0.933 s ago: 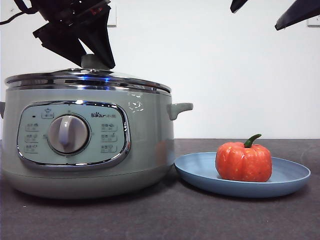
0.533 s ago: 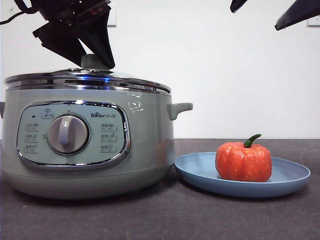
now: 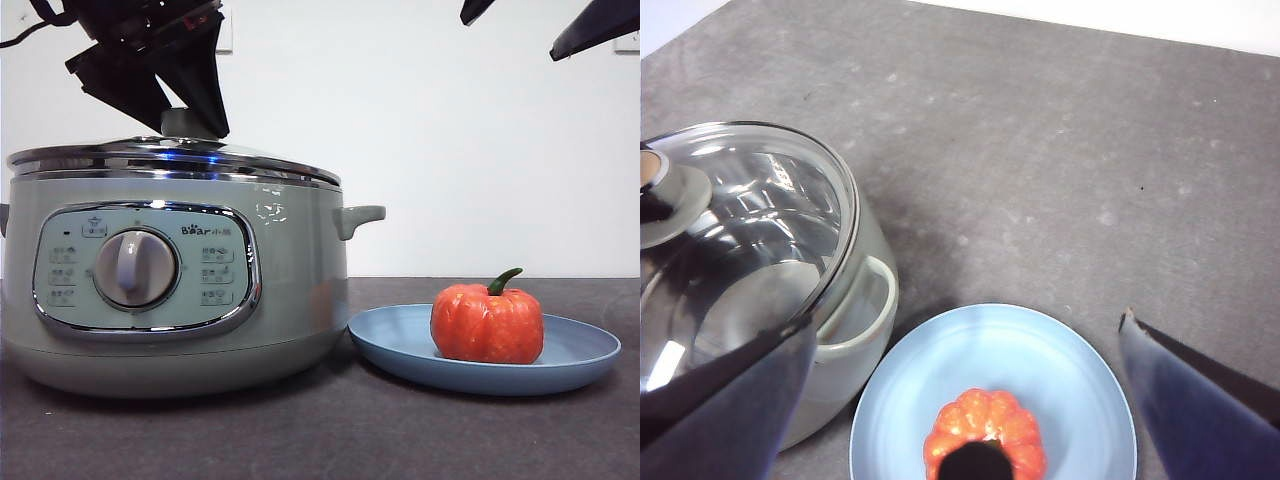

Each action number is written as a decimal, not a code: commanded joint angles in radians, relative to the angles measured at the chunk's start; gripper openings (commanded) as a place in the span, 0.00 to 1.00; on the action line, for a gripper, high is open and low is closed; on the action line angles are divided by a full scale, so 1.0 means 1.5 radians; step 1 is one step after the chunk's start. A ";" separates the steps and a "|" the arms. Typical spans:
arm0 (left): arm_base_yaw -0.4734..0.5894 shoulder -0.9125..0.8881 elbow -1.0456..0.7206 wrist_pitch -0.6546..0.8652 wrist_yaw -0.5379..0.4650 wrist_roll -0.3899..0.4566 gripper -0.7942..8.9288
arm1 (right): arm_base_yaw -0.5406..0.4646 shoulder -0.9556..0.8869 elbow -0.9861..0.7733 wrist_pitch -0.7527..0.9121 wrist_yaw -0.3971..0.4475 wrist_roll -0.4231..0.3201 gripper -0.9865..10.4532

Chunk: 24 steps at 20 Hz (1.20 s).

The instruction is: Take the pumpkin out from the steamer,put the pumpkin in the blue plate,close the lid

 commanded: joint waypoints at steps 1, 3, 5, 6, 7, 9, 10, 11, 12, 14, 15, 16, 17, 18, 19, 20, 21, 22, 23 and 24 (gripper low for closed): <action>-0.004 0.009 -0.010 0.018 -0.004 -0.002 0.57 | 0.000 0.000 0.002 0.004 0.002 0.009 0.53; -0.004 -0.005 -0.010 0.025 -0.006 -0.002 0.57 | 0.000 0.000 0.002 -0.005 0.002 0.008 0.53; -0.004 -0.036 -0.010 0.024 -0.006 -0.002 0.57 | 0.000 0.000 0.002 -0.018 0.002 0.008 0.53; -0.004 -0.058 -0.010 0.023 -0.006 -0.005 0.57 | 0.000 0.000 0.002 -0.022 0.002 0.008 0.53; -0.004 -0.086 -0.010 0.020 -0.006 -0.015 0.56 | 0.000 0.000 0.002 -0.024 0.002 0.008 0.53; -0.004 -0.145 -0.010 0.009 -0.006 -0.033 0.55 | 0.000 -0.007 0.002 -0.031 0.002 0.009 0.52; -0.004 -0.174 -0.010 -0.001 -0.006 -0.035 0.45 | 0.000 -0.013 0.002 -0.037 0.002 0.012 0.49; -0.004 -0.203 -0.010 -0.018 -0.007 -0.034 0.26 | 0.000 -0.021 0.002 -0.044 0.002 0.013 0.39; -0.004 -0.226 -0.010 -0.037 -0.007 -0.033 0.05 | 0.000 -0.031 0.002 -0.050 0.002 0.010 0.24; -0.004 -0.263 -0.022 -0.054 -0.038 -0.032 0.07 | 0.001 -0.058 -0.007 -0.052 0.004 0.003 0.08; -0.005 -0.285 -0.044 -0.042 -0.063 -0.032 0.07 | 0.001 -0.079 -0.023 -0.040 0.007 0.003 0.08; -0.009 -0.311 -0.079 -0.018 -0.085 -0.032 0.07 | 0.003 -0.104 -0.051 -0.019 0.018 0.003 0.08; -0.012 -0.338 -0.120 0.009 -0.096 -0.032 0.07 | 0.006 -0.131 -0.081 0.004 0.025 0.005 0.08; -0.016 -0.372 -0.173 0.037 -0.096 -0.032 0.07 | 0.009 -0.169 -0.123 0.038 0.036 0.013 0.08; -0.018 -0.403 -0.220 0.056 -0.099 -0.033 0.07 | 0.011 -0.204 -0.162 0.068 0.039 0.014 0.08; -0.018 -0.433 -0.264 0.070 -0.112 -0.033 0.07 | 0.011 -0.238 -0.198 0.094 0.040 0.026 0.08; -0.018 -0.459 -0.300 0.087 -0.123 -0.032 0.07 | 0.011 -0.266 -0.227 0.109 0.049 0.038 0.08; -0.020 -0.491 -0.337 0.112 -0.125 -0.032 0.07 | 0.011 -0.292 -0.254 0.117 0.072 0.051 0.08; -0.021 -0.519 -0.359 0.132 -0.124 -0.032 0.07 | 0.011 -0.302 -0.266 0.116 0.097 0.067 0.08; -0.022 -0.534 -0.365 0.135 -0.125 -0.032 0.07 | 0.010 -0.302 -0.267 0.113 0.115 0.086 0.09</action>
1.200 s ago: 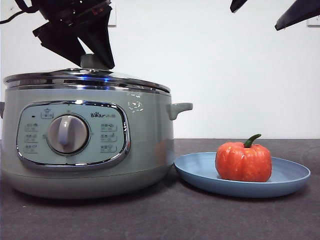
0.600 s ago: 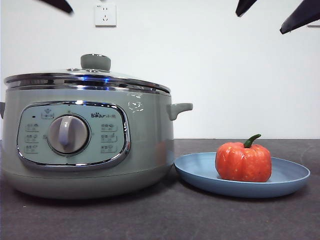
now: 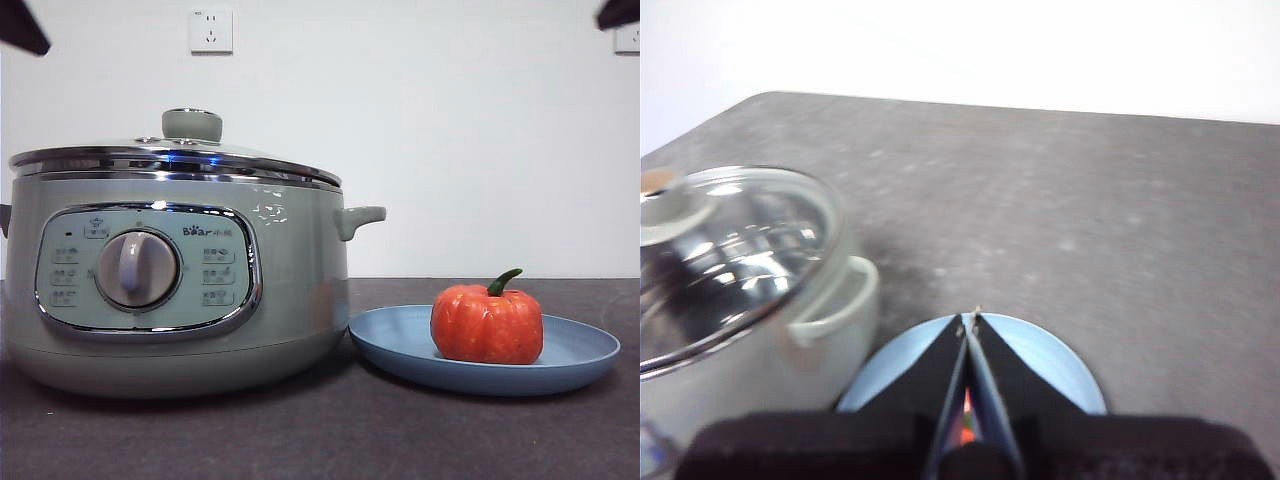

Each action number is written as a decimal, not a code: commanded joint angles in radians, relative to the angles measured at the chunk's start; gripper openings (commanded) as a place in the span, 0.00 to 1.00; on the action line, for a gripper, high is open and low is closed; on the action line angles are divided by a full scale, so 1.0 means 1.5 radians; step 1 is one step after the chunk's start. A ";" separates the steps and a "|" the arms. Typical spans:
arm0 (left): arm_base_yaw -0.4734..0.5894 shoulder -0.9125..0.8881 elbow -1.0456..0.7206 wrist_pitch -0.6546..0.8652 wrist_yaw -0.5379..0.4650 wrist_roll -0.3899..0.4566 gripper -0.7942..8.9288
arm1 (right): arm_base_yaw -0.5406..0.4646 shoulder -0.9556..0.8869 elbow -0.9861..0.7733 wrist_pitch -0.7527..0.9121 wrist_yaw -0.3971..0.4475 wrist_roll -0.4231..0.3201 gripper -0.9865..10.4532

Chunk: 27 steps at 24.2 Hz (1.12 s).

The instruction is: Take the pumpkin out from the steamer,put the pumpkin in the blue plate,close the lid

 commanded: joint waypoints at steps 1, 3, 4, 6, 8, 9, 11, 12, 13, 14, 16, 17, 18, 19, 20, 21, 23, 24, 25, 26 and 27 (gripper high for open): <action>-0.005 -0.039 -0.016 0.025 -0.003 -0.002 0.07 | 0.000 -0.002 -0.011 0.008 0.045 0.066 0.09; -0.005 -0.048 -0.013 0.025 -0.002 -0.002 0.08 | 0.000 0.000 -0.011 0.007 0.075 0.085 0.09; -0.005 -0.050 -0.013 0.025 -0.003 -0.002 0.08 | 0.000 0.000 -0.011 0.007 0.082 0.085 0.09; -0.003 -0.050 -0.013 0.024 -0.006 -0.002 0.08 | 0.000 0.000 -0.010 0.006 0.093 0.084 0.09; -0.003 -0.048 -0.013 0.024 -0.005 -0.002 0.08 | 0.000 0.000 -0.010 0.003 0.092 0.084 0.09; -0.003 -0.046 -0.013 0.024 -0.004 -0.002 0.08 | 0.000 0.000 -0.010 0.001 0.092 0.084 0.09; -0.003 -0.043 -0.013 0.022 -0.004 -0.002 0.08 | 0.000 0.000 -0.010 -0.007 0.093 0.084 0.09; -0.003 -0.042 -0.013 0.020 -0.002 -0.002 0.08 | 0.000 0.000 -0.010 -0.012 0.093 0.084 0.09; -0.003 -0.042 -0.013 0.018 -0.002 -0.002 0.08 | 0.000 0.000 -0.010 -0.015 0.092 0.084 0.09; -0.003 -0.042 -0.013 0.015 -0.003 -0.002 0.08 | 0.000 0.000 -0.010 -0.019 0.092 0.084 0.09; -0.003 -0.042 -0.013 0.013 -0.004 -0.002 0.08 | 0.000 0.000 -0.010 -0.022 0.092 0.084 0.09; -0.003 -0.042 -0.013 0.011 -0.005 -0.002 0.08 | 0.000 0.000 -0.010 -0.022 0.092 0.084 0.09; -0.003 -0.042 -0.013 0.003 -0.006 0.002 0.08 | 0.000 0.000 -0.010 -0.022 0.092 0.084 0.09; -0.003 -0.046 -0.013 -0.009 -0.005 0.002 0.08 | 0.000 0.000 -0.010 -0.022 0.092 0.084 0.09; -0.002 -0.063 -0.013 -0.026 -0.005 0.003 0.08 | 0.000 0.000 -0.010 -0.022 0.092 0.084 0.09; 0.004 -0.085 -0.013 -0.042 -0.008 0.020 0.08 | 0.000 0.000 -0.010 -0.023 0.092 0.084 0.09; 0.025 -0.125 -0.013 -0.050 0.002 0.034 0.08 | 0.000 0.000 -0.010 -0.024 0.092 0.084 0.09; 0.048 -0.155 -0.015 -0.051 0.020 0.034 0.08 | 0.000 0.000 -0.010 -0.024 0.092 0.084 0.09; 0.069 -0.177 -0.020 -0.050 0.039 0.034 0.08 | 0.000 0.000 -0.010 -0.024 0.093 0.084 0.09; 0.098 -0.202 -0.028 -0.047 0.058 0.035 0.08 | 0.000 0.000 -0.010 -0.024 0.092 0.084 0.09; 0.129 -0.229 -0.042 -0.040 0.068 0.036 0.08 | 0.000 0.000 -0.010 -0.024 0.093 0.084 0.09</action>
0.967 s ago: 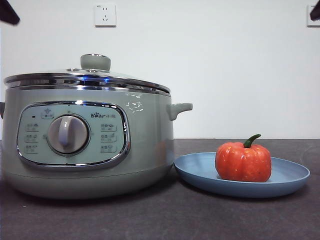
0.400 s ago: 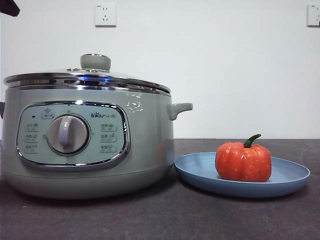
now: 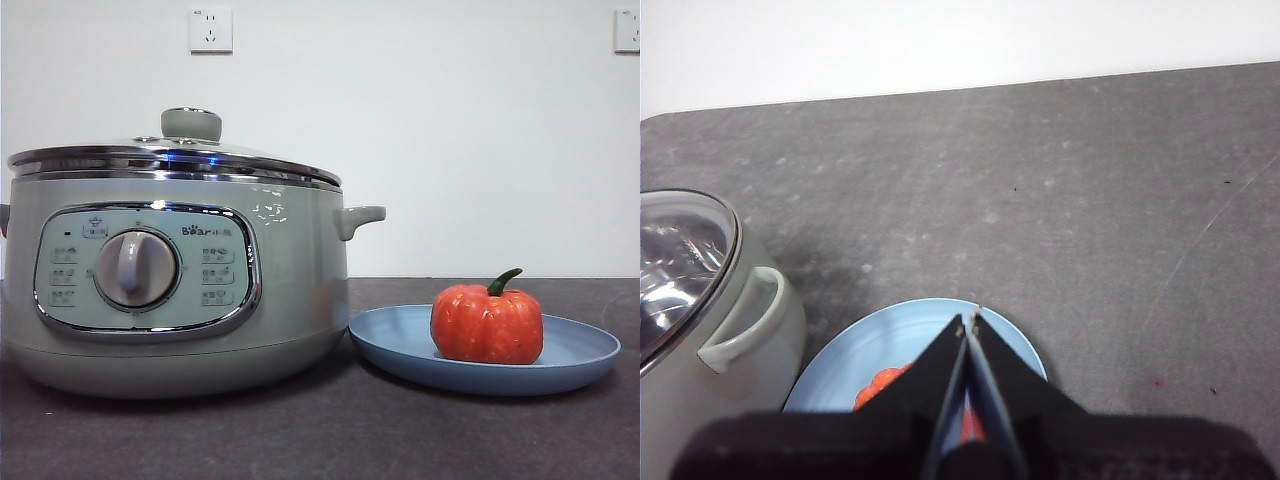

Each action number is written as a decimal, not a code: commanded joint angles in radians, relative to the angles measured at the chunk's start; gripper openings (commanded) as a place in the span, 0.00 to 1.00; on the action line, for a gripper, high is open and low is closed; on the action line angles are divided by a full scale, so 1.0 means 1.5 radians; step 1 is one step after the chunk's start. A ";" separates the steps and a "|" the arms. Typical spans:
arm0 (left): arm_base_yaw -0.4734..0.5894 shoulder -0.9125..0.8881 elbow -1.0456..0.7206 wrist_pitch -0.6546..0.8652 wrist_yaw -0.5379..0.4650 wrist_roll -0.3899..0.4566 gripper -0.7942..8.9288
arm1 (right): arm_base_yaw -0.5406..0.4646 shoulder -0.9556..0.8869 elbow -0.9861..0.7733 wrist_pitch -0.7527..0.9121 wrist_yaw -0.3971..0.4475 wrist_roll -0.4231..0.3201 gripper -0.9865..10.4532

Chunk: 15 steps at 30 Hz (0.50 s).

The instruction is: Take the pumpkin out from the steamer,put the pumpkin in the blue plate,close the lid

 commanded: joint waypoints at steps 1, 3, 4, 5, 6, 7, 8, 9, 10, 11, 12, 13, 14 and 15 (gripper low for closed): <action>0.082 -0.071 -0.044 0.019 0.025 0.013 0.08 | 0.001 -0.001 -0.005 0.002 0.002 0.008 0.09; 0.139 -0.122 -0.095 0.046 0.022 0.013 0.08 | 0.001 -0.001 -0.005 0.002 0.002 0.008 0.09; 0.161 -0.142 -0.118 0.056 0.023 0.013 0.08 | 0.001 -0.001 -0.005 0.002 0.002 0.008 0.09; 0.180 -0.161 -0.143 0.072 0.023 0.013 0.08 | 0.001 -0.001 -0.005 0.002 0.002 0.008 0.09; 0.201 -0.184 -0.177 0.092 0.026 0.010 0.08 | 0.001 -0.001 -0.005 0.002 0.002 0.008 0.09; 0.214 -0.199 -0.200 0.104 0.030 0.007 0.08 | 0.001 -0.001 -0.005 0.002 0.002 0.008 0.09; 0.228 -0.215 -0.225 0.114 0.033 0.000 0.08 | 0.001 -0.001 -0.005 0.002 0.003 0.008 0.09; 0.240 -0.228 -0.246 0.120 0.036 -0.009 0.08 | 0.001 -0.001 -0.005 0.002 0.003 0.008 0.09; 0.249 -0.236 -0.262 0.122 0.040 -0.013 0.08 | 0.001 -0.001 -0.005 0.002 0.002 0.008 0.09; 0.260 -0.244 -0.277 0.122 0.042 -0.018 0.08 | 0.001 -0.001 -0.005 0.002 0.002 0.008 0.09; 0.268 -0.247 -0.290 0.122 0.042 -0.025 0.08 | 0.001 -0.001 -0.005 0.002 0.002 0.008 0.09; 0.274 -0.247 -0.301 0.121 0.042 -0.026 0.08 | 0.001 -0.001 -0.005 0.002 0.002 0.008 0.09; 0.279 -0.247 -0.309 0.121 0.043 -0.027 0.08 | 0.001 -0.001 -0.005 0.002 0.002 0.008 0.09; 0.282 -0.247 -0.319 0.122 0.043 -0.027 0.08 | 0.001 -0.001 -0.005 0.002 0.002 0.008 0.09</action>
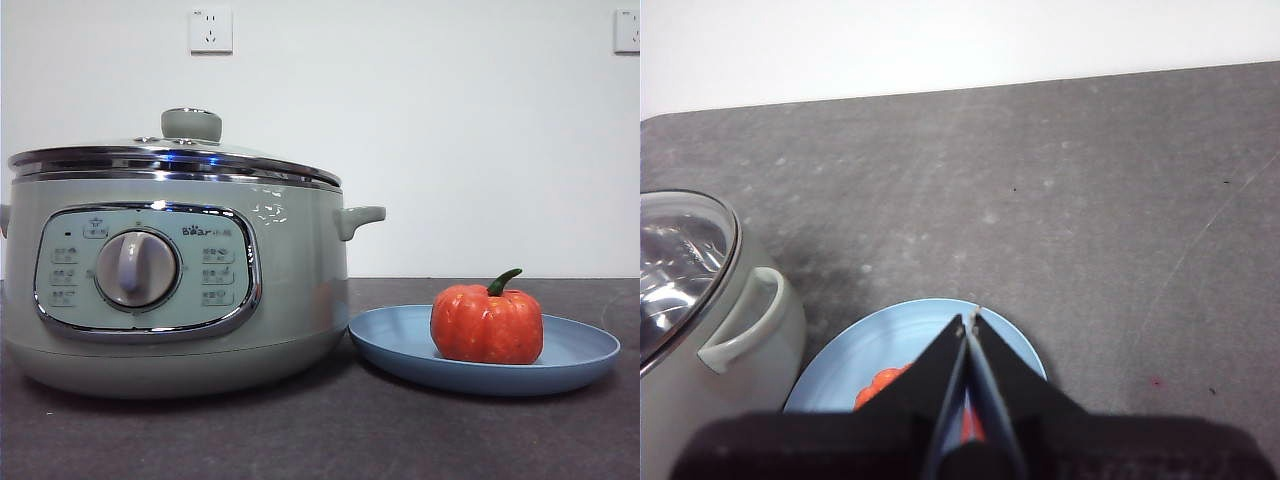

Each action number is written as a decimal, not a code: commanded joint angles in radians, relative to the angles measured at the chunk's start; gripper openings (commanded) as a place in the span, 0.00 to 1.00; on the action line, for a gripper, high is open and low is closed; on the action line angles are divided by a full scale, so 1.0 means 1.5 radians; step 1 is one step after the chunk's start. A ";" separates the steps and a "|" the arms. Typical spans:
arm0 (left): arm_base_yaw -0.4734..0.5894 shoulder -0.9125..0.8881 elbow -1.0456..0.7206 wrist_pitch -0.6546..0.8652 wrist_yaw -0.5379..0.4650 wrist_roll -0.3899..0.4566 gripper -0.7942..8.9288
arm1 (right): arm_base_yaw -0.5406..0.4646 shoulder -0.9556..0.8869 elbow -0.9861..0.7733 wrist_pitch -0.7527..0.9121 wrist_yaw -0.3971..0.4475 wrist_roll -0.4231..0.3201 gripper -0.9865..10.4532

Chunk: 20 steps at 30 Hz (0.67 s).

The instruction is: Take the pumpkin out from the steamer,put the pumpkin in the blue plate,close the lid

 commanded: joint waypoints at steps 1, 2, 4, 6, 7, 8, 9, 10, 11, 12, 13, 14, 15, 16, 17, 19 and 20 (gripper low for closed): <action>0.010 -0.003 -0.027 0.009 0.005 -0.012 0.08 | 0.001 -0.001 -0.005 0.002 0.002 0.008 0.09; 0.013 -0.003 -0.037 0.010 0.005 -0.012 0.08 | 0.001 -0.001 -0.005 0.002 0.003 0.008 0.09; 0.016 -0.003 -0.053 0.013 0.005 -0.012 0.08 | 0.001 -0.001 -0.005 0.002 0.003 0.008 0.09; 0.017 -0.003 -0.072 0.028 0.005 -0.014 0.08 | 0.001 -0.001 -0.005 0.002 0.002 0.008 0.09; 0.017 -0.003 -0.081 0.037 0.005 -0.014 0.08 | 0.001 -0.001 -0.005 0.002 0.002 0.008 0.09; 0.017 -0.003 -0.092 0.045 0.005 -0.016 0.08 | 0.001 -0.001 -0.005 0.002 0.002 0.008 0.09; 0.017 -0.003 -0.100 0.048 0.005 -0.022 0.08 | 0.001 -0.001 -0.005 0.002 0.002 0.008 0.09; 0.017 -0.003 -0.110 0.051 0.005 -0.028 0.08 | 0.001 -0.001 -0.005 0.002 0.002 0.008 0.09; 0.017 -0.003 -0.119 0.058 0.005 -0.032 0.08 | 0.001 -0.001 -0.005 0.002 0.003 0.008 0.09; 0.017 -0.003 -0.127 0.074 0.005 -0.032 0.08 | 0.001 -0.001 -0.005 0.002 0.003 0.008 0.09; 0.017 -0.003 -0.130 0.089 0.007 -0.032 0.08 | 0.001 -0.001 -0.005 0.001 0.003 0.008 0.09; 0.017 -0.003 -0.132 0.094 0.007 -0.031 0.08 | 0.001 -0.001 -0.005 0.001 0.002 0.008 0.09; 0.017 -0.003 -0.132 0.093 0.006 -0.031 0.08 | 0.001 -0.001 -0.005 0.000 0.002 0.008 0.09; 0.017 -0.003 -0.132 0.093 0.006 -0.032 0.08 | 0.001 -0.001 -0.005 -0.002 0.002 0.008 0.09; 0.017 -0.003 -0.132 0.094 0.006 -0.032 0.08 | 0.001 -0.001 -0.005 -0.002 0.002 0.008 0.09; 0.017 -0.003 -0.132 0.094 0.006 -0.032 0.08 | 0.001 -0.001 -0.005 -0.002 0.002 0.008 0.09; 0.017 -0.003 -0.132 0.094 0.006 -0.032 0.08 | 0.001 -0.001 -0.005 -0.002 0.003 0.008 0.09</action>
